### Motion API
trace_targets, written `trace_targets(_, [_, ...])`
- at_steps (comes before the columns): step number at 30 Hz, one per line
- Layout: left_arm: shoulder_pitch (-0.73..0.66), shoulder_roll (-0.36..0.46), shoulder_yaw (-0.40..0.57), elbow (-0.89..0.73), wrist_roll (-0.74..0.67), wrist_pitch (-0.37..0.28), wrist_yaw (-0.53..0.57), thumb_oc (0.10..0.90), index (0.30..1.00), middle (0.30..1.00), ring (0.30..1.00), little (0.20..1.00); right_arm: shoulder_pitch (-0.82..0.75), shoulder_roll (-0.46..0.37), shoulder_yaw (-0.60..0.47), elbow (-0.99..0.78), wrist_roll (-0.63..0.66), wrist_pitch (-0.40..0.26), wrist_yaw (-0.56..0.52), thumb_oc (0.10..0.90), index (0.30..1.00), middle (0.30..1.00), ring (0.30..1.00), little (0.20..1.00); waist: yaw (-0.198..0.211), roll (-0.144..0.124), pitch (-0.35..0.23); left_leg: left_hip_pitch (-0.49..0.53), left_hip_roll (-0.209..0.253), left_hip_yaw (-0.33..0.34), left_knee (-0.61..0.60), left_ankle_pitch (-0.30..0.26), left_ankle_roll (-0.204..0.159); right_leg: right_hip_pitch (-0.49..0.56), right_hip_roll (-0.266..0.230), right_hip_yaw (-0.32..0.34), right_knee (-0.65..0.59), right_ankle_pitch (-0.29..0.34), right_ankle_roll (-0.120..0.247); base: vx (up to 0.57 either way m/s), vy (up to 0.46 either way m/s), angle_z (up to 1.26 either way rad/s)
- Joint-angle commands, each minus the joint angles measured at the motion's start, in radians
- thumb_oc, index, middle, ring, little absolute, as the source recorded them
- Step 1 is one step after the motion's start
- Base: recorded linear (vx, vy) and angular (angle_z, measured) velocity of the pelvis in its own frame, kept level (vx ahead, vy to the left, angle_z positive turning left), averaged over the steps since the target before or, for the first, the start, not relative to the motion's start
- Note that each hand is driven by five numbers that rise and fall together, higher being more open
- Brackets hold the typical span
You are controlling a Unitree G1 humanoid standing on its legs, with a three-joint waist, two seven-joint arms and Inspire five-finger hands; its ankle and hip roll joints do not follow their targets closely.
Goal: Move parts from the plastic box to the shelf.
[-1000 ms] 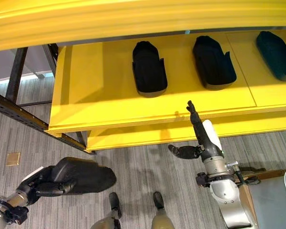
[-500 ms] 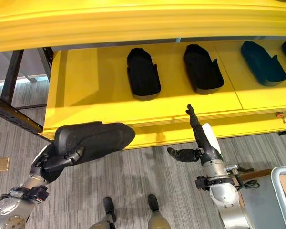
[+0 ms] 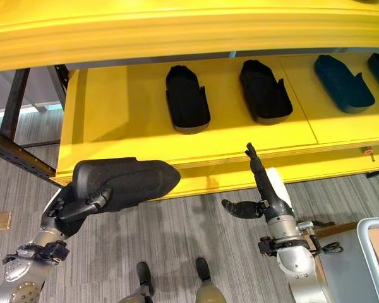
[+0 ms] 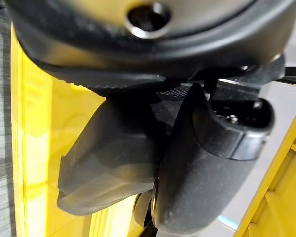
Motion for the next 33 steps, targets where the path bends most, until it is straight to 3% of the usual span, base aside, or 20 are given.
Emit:
trace_targets(1, [-0.186, -0.020, 0.103, -0.005, 0.020, -0.179, 0.086, 0.400, 0.300, 0.300, 0.300, 0.300, -0.065, -0.024, -0.087, -0.078, -0.006, -0.088, -0.035, 0.900, 1.000, 1.000, 1.000, 1.000, 0.000, 0.009, -0.053, 0.095, 0.082, 0.052, 0.001, -0.058, -0.046, 0.076, 0.008, -0.003, 0.000, -0.128, 0.010, 0.00, 0.000, 0.00])
trace_targets(18, [-0.346, -0.121, 0.143, -0.006, -0.066, -0.265, 0.210, 0.400, 0.300, 0.300, 0.300, 0.300, -0.074, -0.009, -0.059, -0.081, -0.015, -0.072, -0.050, 0.900, 1.000, 1.000, 1.000, 1.000, -0.017, 0.002, -0.066, 0.110, 0.081, 0.059, 0.001, -0.068, -0.044, 0.085, 0.008, 0.006, 0.000, -0.133, 0.006, 0.01, 0.002, -0.02])
trace_targets(33, [-0.340, -0.125, 0.108, -0.073, -0.093, -0.250, 0.202, 0.400, 0.300, 0.300, 0.300, 0.300, -0.072, -0.009, -0.060, -0.083, -0.019, -0.064, -0.053, 0.900, 1.000, 1.000, 1.000, 1.000, -0.021, 0.002, -0.069, 0.118, 0.077, 0.061, 0.001, -0.074, -0.041, 0.092, 0.004, 0.007, 0.000, -0.135, 0.008, 0.00, 0.001, -0.01])
